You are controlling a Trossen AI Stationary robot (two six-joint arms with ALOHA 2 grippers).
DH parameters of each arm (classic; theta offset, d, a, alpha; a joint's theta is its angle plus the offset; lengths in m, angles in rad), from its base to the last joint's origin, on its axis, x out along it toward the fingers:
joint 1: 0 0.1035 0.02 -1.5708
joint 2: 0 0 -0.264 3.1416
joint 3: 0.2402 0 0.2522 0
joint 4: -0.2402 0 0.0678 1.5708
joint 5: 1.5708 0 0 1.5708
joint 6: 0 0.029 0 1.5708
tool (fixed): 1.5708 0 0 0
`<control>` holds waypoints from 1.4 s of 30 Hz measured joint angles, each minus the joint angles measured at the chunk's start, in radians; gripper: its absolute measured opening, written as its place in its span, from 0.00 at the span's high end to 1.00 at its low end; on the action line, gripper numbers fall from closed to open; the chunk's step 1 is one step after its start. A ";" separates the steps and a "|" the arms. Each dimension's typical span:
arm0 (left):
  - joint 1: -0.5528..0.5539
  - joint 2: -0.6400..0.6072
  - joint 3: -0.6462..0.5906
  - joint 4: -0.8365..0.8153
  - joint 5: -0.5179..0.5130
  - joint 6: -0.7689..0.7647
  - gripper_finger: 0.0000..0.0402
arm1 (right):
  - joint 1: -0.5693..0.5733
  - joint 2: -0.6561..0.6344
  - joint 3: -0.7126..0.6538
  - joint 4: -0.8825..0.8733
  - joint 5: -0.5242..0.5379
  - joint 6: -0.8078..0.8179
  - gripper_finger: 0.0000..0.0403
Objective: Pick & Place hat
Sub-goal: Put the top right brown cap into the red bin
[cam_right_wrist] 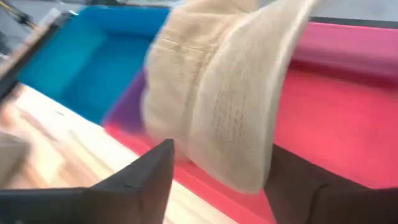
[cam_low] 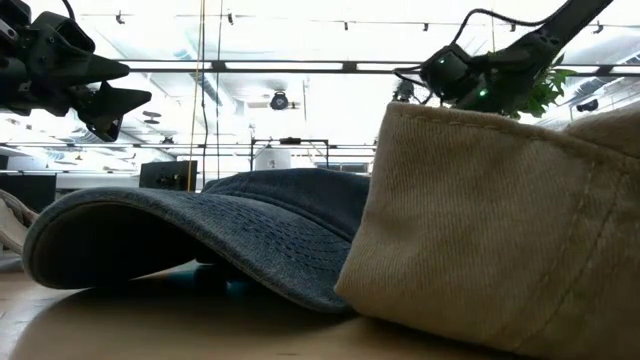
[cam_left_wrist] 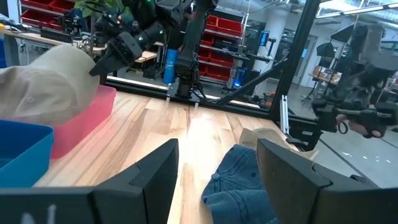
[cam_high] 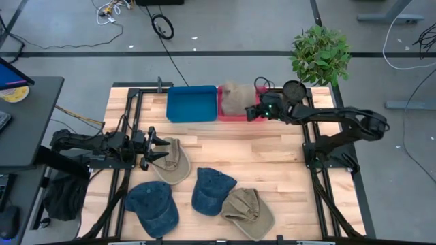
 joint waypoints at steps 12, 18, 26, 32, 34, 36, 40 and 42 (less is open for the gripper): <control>0.000 0.000 0.000 0.000 0.000 0.000 0.45 | -0.024 -0.224 -0.001 -0.161 0.074 -0.027 0.31; 0.000 0.000 0.000 0.000 0.000 0.000 0.45 | -0.049 -0.209 0.000 -0.031 0.074 -0.189 0.35; 0.000 0.000 0.000 0.000 0.000 0.000 0.45 | -0.165 -0.051 0.000 0.081 -0.062 -0.032 0.40; 0.000 0.000 0.000 0.000 0.000 0.000 0.45 | -0.196 0.063 0.000 0.256 -0.128 0.015 0.47; 0.000 0.000 0.000 0.000 0.000 0.000 0.45 | -0.196 0.071 0.000 0.271 -0.093 0.053 0.56; 0.000 0.000 0.000 0.000 0.000 0.000 0.45 | -0.196 0.077 0.000 0.290 -0.060 0.087 0.70; 0.000 0.000 0.000 0.000 0.000 0.000 0.45 | -0.196 0.102 0.012 0.365 -0.054 0.072 0.96; 0.000 0.000 0.000 0.000 0.000 -0.001 0.45 | -0.197 0.137 0.049 0.363 -0.058 0.076 0.96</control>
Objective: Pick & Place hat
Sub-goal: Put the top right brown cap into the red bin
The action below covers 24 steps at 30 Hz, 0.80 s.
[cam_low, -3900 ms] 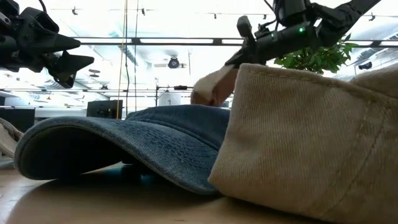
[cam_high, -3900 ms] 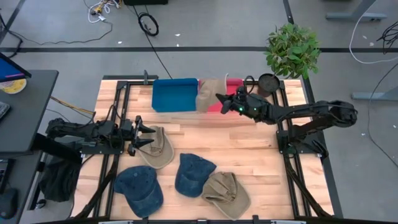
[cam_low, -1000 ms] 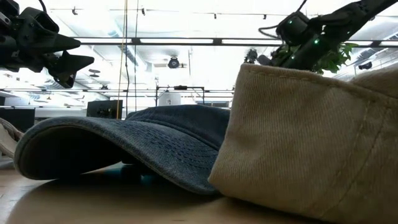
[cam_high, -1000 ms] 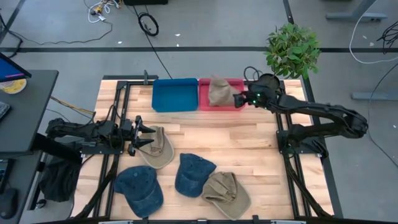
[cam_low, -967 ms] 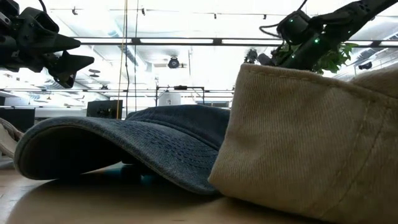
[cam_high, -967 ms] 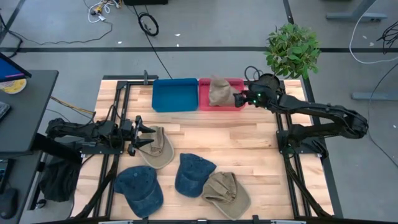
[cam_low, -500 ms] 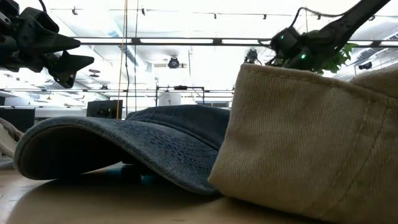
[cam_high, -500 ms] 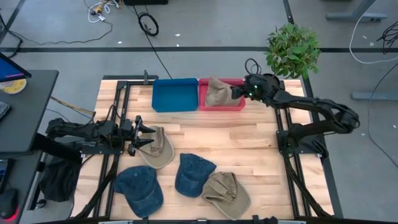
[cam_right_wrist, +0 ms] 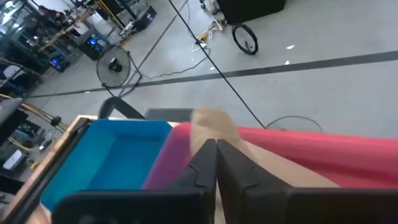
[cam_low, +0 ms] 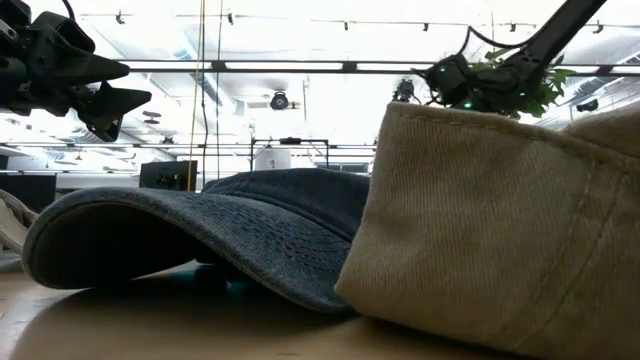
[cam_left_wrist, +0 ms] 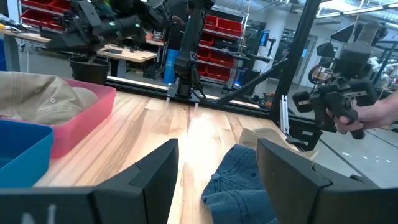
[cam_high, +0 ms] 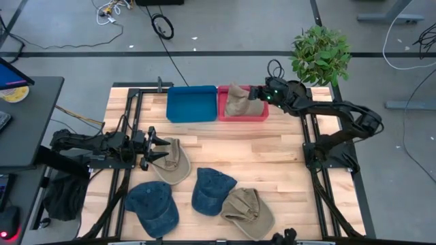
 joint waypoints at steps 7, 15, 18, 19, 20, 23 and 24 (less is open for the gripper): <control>0.000 0.000 0.000 0.000 0.000 0.000 0.45 | -0.012 0.176 0.211 -0.109 -0.083 -0.011 0.99; 0.000 0.000 0.000 0.000 0.000 0.001 0.45 | -0.024 0.261 0.355 -0.273 -0.014 -0.034 1.00; 0.000 0.000 0.000 0.000 0.000 0.000 0.45 | -0.029 0.288 0.356 -0.341 -0.048 -0.022 1.00; 0.000 0.000 0.000 0.000 0.000 0.001 0.45 | -0.029 0.297 0.356 -0.356 -0.070 -0.022 1.00; 0.000 0.000 0.000 0.000 0.000 0.000 0.45 | -0.030 0.302 0.356 -0.365 -0.101 -0.023 1.00; 0.000 0.000 0.000 0.000 0.000 0.001 0.45 | -0.014 0.305 0.355 -0.381 -0.180 -0.052 1.00; 0.000 0.000 0.000 0.000 0.000 0.001 0.45 | -0.008 0.304 0.356 -0.401 -0.191 -0.057 1.00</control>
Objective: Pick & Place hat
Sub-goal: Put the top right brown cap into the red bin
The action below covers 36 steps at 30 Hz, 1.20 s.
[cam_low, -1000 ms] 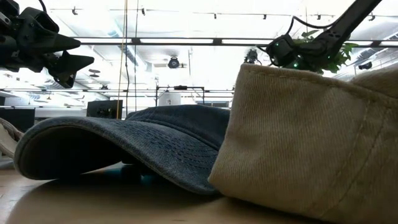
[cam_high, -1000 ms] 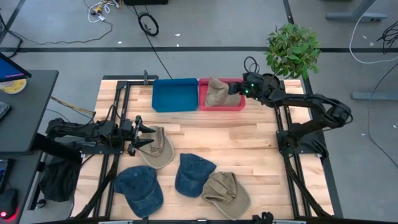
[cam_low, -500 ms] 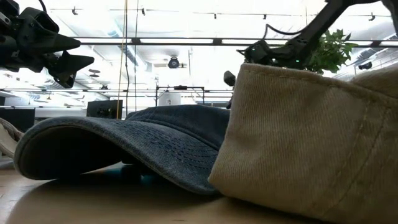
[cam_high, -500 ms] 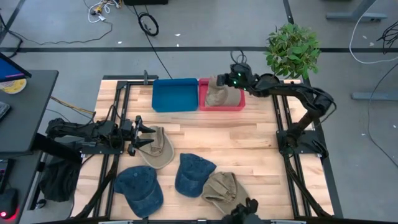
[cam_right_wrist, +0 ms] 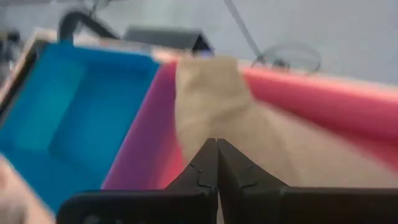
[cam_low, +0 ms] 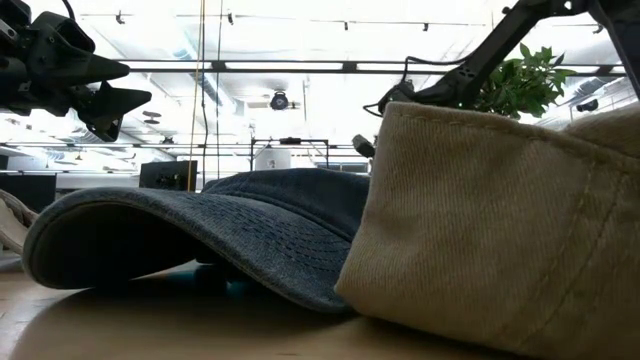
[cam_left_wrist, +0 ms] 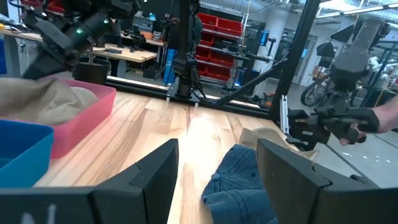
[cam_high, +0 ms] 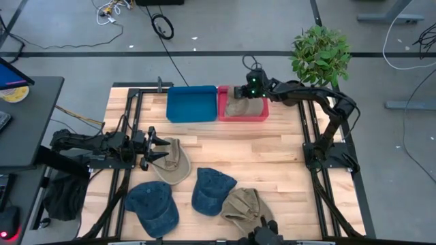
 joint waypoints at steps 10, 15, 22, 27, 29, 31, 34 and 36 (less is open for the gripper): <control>0.000 0.000 0.000 0.000 0.000 0.000 0.45 | 0.011 -0.010 0.000 -0.180 0.056 -0.006 1.00; 0.000 0.000 0.000 0.000 0.000 0.000 0.45 | 0.009 -0.074 -0.001 -0.126 0.040 -0.059 1.00; 0.000 0.000 0.000 0.000 0.000 0.000 0.45 | 0.029 -0.132 -0.001 -0.130 -0.074 -0.218 1.00; 0.000 0.000 0.000 0.000 0.000 -0.001 0.45 | 0.064 -0.109 -0.001 -0.229 -0.090 -0.358 1.00; 0.000 0.000 0.000 0.000 0.000 0.000 0.45 | 0.075 -0.102 -0.001 -0.258 -0.044 -0.370 1.00; 0.000 0.000 0.000 0.000 0.000 0.000 0.45 | 0.082 -0.094 -0.001 -0.308 0.000 -0.385 1.00; 0.000 0.000 0.000 0.000 0.000 0.000 0.45 | 0.089 -0.084 -0.001 -0.395 0.059 -0.397 1.00; 0.000 0.000 0.000 0.000 0.000 -0.001 0.45 | 0.090 -0.084 -0.001 -0.456 0.106 -0.396 1.00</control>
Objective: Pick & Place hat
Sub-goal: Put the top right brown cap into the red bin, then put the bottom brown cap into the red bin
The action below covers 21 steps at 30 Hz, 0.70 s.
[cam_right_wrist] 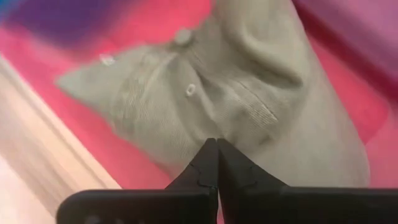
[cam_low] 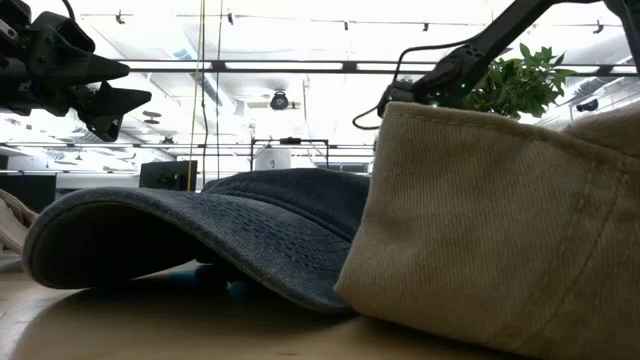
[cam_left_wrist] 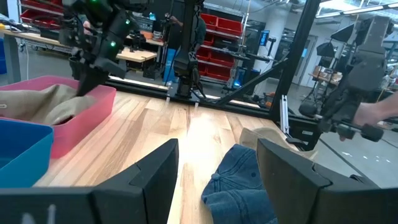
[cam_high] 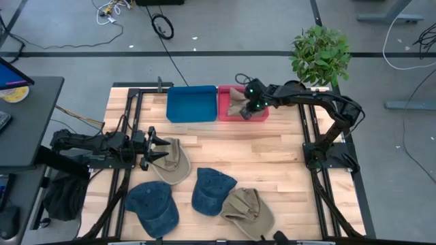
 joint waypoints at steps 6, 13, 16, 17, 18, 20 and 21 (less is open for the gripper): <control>0.000 0.000 0.000 0.000 0.000 0.001 0.45 | -0.001 -0.010 0.000 -0.085 0.022 0.000 1.00; 0.000 0.000 0.000 0.000 0.000 0.000 0.45 | 0.010 -0.077 0.000 -0.012 -0.010 -0.010 1.00; 0.000 0.000 0.000 0.000 0.000 0.000 0.45 | 0.013 -0.127 0.000 0.045 -0.048 -0.003 1.00; 0.000 0.000 0.000 0.000 0.000 0.000 0.45 | 0.017 -0.144 0.000 0.059 -0.061 0.004 1.00; 0.000 0.000 0.000 0.000 0.000 0.000 0.45 | 0.023 -0.159 0.000 0.078 -0.066 0.011 1.00; 0.000 0.000 0.000 0.000 0.000 0.000 0.45 | 0.035 -0.190 0.000 0.091 -0.067 0.034 1.00; 0.000 0.000 0.000 0.000 0.000 0.000 0.45 | 0.041 -0.206 0.000 0.097 -0.070 0.049 1.00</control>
